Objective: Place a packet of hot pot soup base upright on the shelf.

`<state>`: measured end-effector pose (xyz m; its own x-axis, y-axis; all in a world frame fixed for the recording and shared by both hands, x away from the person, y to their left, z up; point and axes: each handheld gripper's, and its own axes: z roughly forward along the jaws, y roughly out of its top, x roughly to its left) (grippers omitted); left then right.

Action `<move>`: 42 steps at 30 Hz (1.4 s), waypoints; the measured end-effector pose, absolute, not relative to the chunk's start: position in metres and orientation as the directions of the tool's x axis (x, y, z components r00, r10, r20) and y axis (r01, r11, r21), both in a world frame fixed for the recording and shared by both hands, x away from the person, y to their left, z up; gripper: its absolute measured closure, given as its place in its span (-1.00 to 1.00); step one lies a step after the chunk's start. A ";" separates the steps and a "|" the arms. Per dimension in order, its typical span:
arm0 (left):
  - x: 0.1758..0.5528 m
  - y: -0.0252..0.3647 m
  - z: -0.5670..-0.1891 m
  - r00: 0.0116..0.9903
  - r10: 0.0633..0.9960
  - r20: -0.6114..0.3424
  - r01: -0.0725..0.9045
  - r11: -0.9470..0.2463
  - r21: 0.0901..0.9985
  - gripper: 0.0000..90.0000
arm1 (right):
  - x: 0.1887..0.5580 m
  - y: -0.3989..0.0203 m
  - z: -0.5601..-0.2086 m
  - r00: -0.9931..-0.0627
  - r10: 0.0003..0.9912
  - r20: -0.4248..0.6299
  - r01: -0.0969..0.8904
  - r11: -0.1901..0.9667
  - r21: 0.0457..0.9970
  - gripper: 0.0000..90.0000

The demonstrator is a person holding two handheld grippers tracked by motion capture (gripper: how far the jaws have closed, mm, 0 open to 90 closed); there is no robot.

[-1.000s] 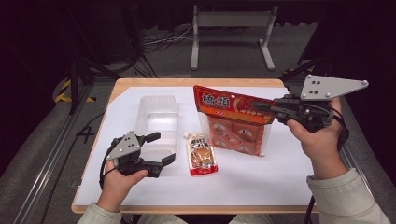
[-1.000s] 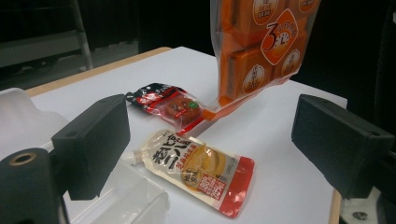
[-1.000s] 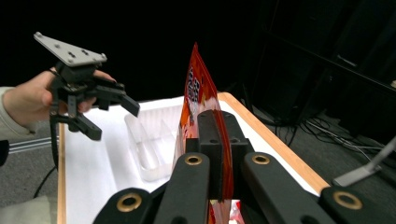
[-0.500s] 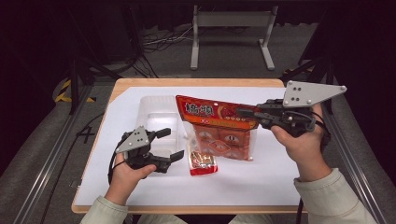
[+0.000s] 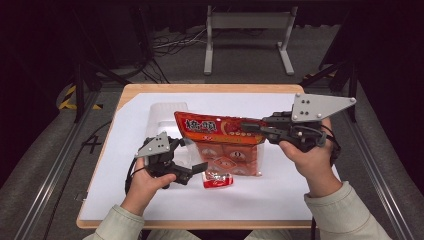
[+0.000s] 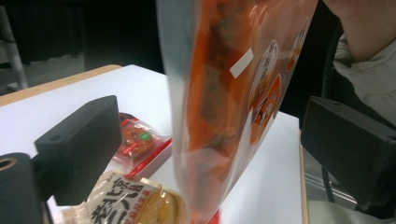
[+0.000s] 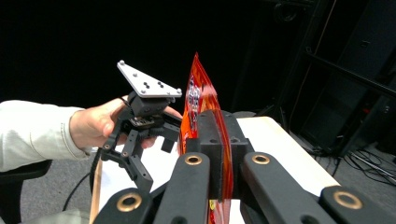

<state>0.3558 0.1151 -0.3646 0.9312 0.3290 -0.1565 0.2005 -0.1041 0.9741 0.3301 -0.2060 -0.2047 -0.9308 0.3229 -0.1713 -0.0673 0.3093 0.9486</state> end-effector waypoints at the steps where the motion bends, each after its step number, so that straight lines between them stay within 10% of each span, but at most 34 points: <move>1: 0.356 0.114 -0.365 0.932 0.328 -0.155 0.199 -0.105 0.974 -0.87 | 0.330 -0.205 -0.205 -0.932 0.321 -0.170 -0.067 0.306 0.949 1.00; 17: 0.354 0.103 -0.369 0.960 0.245 -0.139 0.158 -0.060 0.986 -0.84 | 0.330 -0.197 -0.213 -0.949 0.272 -0.162 -0.086 0.273 0.958 1.00; 33: 0.353 0.107 -0.370 0.981 0.137 -0.137 0.150 -0.083 0.985 0.36 | 0.334 -0.198 -0.224 -0.956 0.262 -0.132 -0.076 0.215 0.974 1.00; 42: 0.349 0.106 -0.368 0.983 0.092 -0.159 0.168 -0.106 0.980 0.56 | 0.333 -0.201 -0.226 -0.953 0.268 -0.141 -0.084 0.214 0.973 1.00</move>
